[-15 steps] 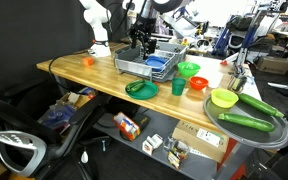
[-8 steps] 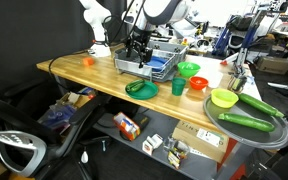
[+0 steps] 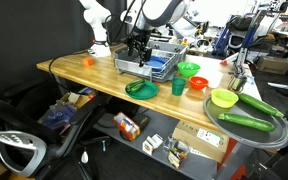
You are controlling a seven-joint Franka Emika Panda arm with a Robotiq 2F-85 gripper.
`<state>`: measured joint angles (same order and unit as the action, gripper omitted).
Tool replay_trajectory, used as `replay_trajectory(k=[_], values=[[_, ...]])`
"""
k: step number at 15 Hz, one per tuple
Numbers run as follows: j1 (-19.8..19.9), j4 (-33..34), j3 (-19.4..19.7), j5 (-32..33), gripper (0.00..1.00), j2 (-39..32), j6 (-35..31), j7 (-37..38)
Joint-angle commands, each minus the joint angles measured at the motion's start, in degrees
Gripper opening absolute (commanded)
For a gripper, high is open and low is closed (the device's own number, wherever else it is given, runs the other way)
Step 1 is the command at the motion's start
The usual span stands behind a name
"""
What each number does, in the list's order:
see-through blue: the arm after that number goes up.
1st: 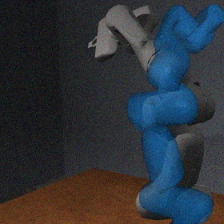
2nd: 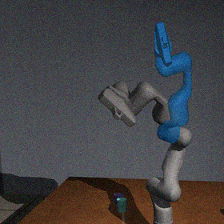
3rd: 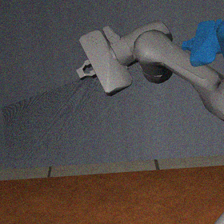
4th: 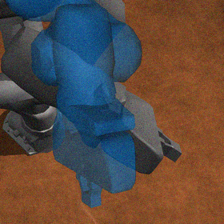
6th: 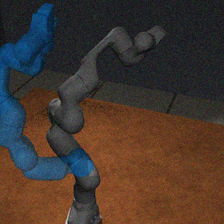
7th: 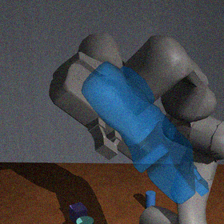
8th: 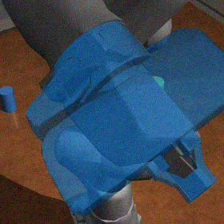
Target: Remove the small pepper from the dark green plate and put it on the grey plate
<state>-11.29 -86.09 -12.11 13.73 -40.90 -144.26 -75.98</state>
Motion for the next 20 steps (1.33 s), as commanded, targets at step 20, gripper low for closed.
replay_trajectory(k=[20], values=[[2.6, 11.6, -3.6, -3.5, 1.00, -17.0, 4.1, 0.3]])
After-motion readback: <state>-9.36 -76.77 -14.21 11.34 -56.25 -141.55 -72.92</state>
